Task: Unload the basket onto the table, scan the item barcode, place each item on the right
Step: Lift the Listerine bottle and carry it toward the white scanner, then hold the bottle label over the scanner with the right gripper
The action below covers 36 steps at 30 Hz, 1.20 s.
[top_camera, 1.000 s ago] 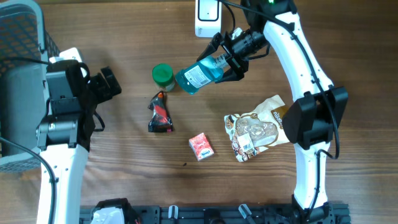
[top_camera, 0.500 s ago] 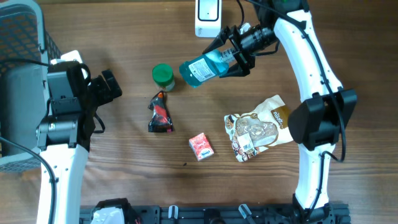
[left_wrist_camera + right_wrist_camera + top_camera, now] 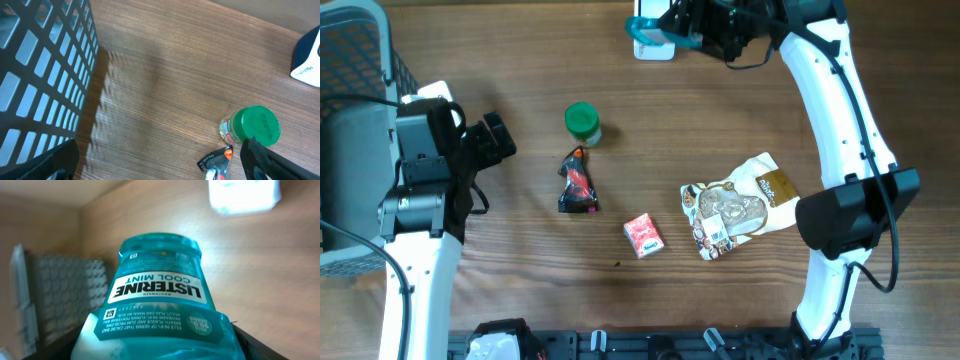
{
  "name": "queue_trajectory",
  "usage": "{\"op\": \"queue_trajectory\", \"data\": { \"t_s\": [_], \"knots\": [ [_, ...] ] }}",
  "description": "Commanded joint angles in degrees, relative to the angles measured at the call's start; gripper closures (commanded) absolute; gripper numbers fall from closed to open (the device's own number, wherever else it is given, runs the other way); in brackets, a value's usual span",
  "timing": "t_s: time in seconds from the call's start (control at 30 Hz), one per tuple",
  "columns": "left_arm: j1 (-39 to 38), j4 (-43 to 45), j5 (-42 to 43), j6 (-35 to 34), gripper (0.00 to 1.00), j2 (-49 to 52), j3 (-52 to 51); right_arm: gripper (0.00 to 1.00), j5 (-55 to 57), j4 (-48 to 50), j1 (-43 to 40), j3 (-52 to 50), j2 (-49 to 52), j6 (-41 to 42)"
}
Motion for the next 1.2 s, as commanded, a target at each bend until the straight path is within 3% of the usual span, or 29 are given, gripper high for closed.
{"op": "queue_trajectory", "data": {
  "t_s": [0.0, 0.17, 0.57, 0.93, 1.17],
  "knots": [
    [-0.2, 0.0, 0.7, -0.5, 0.0, 0.2, 0.3, 0.33, 13.4, 6.0, 0.7, 0.5, -2.4, -8.1],
    [-0.2, 0.0, 0.7, -0.5, 0.0, 0.2, 0.3, 0.33, 20.9, 13.8, 2.6, 0.4, -1.3, -11.5],
    [-0.2, 0.0, 0.7, -0.5, 0.0, 0.2, 0.3, 0.33, 21.1, 31.8, 2.7, 0.4, 10.4, -17.4],
    [-0.2, 0.0, 0.7, -0.5, 0.0, 0.2, 0.3, 0.32, 9.6, 44.1, 2.7, 0.4, 18.3, -21.4],
    [-0.2, 0.0, 0.7, -0.5, 0.0, 0.2, 0.3, 0.34, 2.4, 43.3, 2.6, 0.4, 19.3, -29.8]
  ]
}}
